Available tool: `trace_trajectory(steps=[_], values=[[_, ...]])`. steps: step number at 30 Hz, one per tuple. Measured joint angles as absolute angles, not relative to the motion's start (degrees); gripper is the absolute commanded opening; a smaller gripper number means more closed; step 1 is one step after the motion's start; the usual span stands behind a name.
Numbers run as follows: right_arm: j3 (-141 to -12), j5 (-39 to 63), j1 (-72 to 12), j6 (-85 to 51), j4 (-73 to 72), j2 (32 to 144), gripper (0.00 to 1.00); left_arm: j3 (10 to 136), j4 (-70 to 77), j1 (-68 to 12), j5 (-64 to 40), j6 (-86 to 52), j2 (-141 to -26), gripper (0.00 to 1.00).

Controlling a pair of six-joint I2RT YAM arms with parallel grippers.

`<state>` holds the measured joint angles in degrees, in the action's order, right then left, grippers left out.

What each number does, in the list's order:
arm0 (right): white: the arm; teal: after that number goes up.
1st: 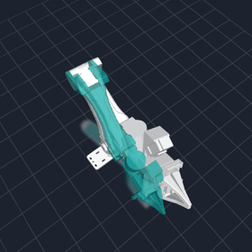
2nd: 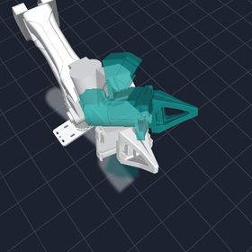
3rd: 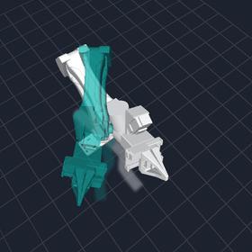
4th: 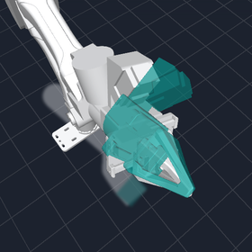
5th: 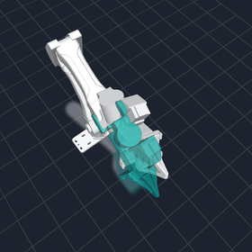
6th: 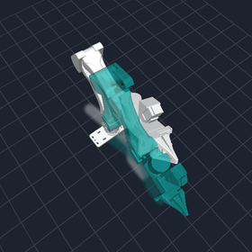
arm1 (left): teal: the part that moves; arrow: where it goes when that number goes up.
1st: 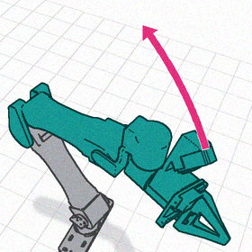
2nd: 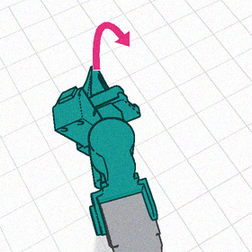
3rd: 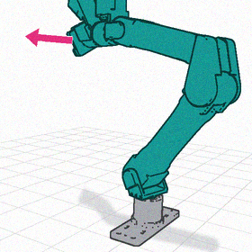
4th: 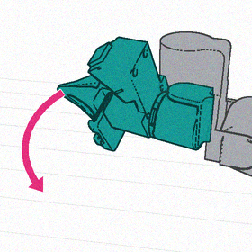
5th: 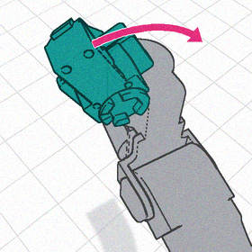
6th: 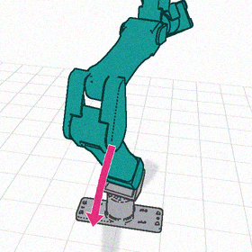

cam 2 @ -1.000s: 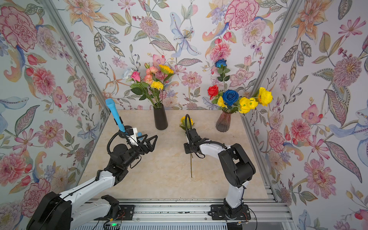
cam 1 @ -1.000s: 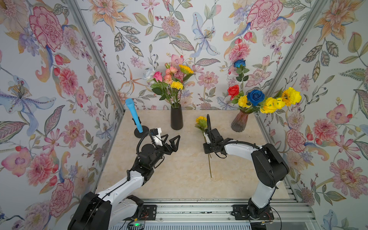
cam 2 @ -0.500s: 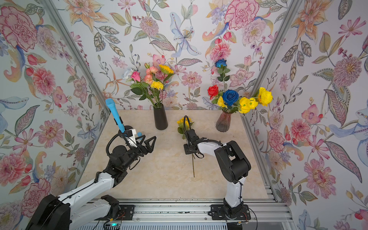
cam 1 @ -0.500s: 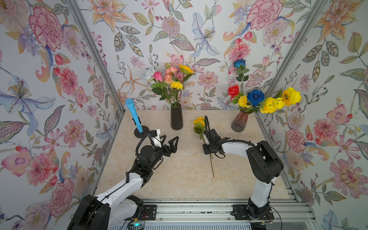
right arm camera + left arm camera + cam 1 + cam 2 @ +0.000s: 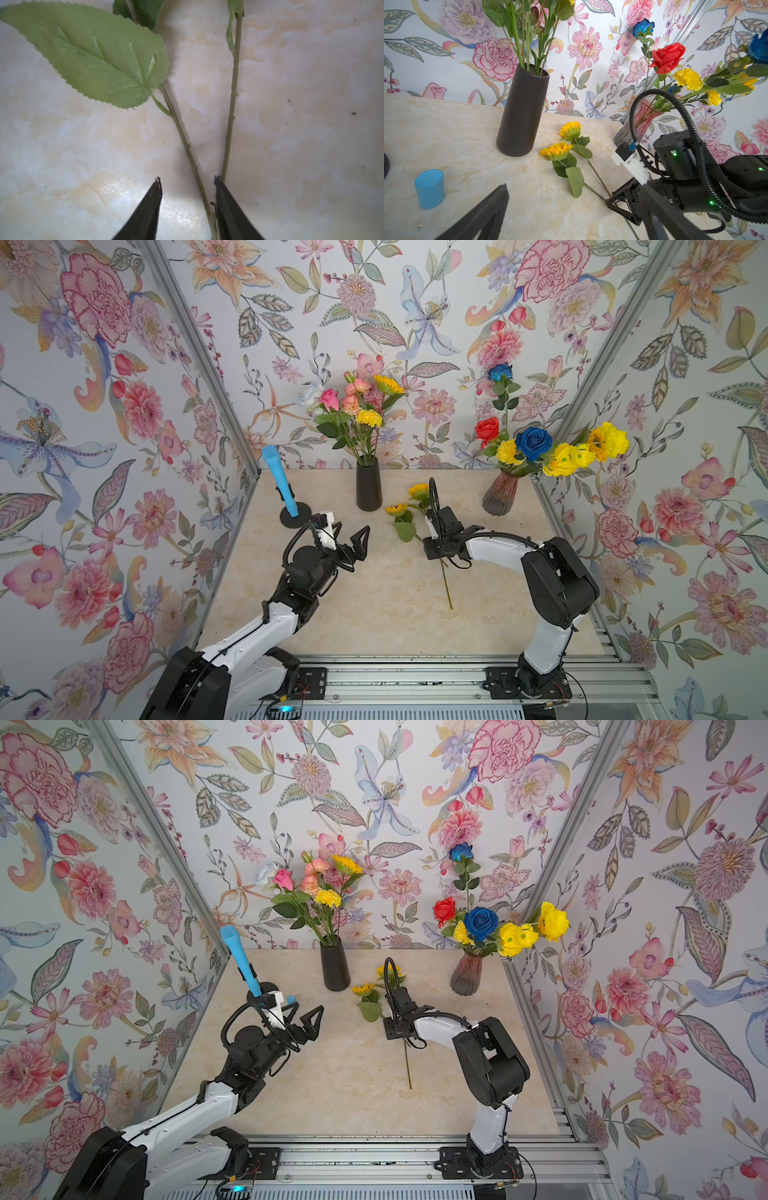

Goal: Pick out yellow flowers from the vase
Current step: Place the flower at the center of the board, then pick up the flower from the vase.

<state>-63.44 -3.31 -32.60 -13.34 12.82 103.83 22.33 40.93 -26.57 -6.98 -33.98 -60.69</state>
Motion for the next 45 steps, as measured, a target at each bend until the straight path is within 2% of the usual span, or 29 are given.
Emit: trace_trajectory(steps=[4, 10, 14, 22, 33, 45], values=[[-63.42, -2.87, -32.60, -13.37, 12.80, 101.58, 0.49, 22.22, 41.30, -26.55, -6.68, -33.54, -60.80, 1.00], [-62.87, -2.42, -32.58, -14.13, 13.13, 97.78, 0.82, 21.91, 44.77, -26.52, -6.63, -32.18, -62.19, 1.00], [-62.02, -2.00, -32.38, -14.41, 14.00, 93.34, 1.00, 22.09, 48.90, -26.52, -6.63, -29.19, -65.21, 1.00], [-58.96, -0.62, -29.41, -14.48, 13.96, 85.23, 1.00, 30.33, 55.72, -26.52, -6.85, -19.70, -76.71, 1.00], [-52.66, 4.38, -25.56, -16.60, 11.77, 76.88, 1.00, 50.13, 62.74, -26.46, -9.82, -7.16, -95.53, 1.00], [-51.29, 9.45, -24.62, -18.31, 9.54, 75.05, 1.00, 71.92, 60.73, -22.74, -15.70, -4.71, -110.34, 0.97]])
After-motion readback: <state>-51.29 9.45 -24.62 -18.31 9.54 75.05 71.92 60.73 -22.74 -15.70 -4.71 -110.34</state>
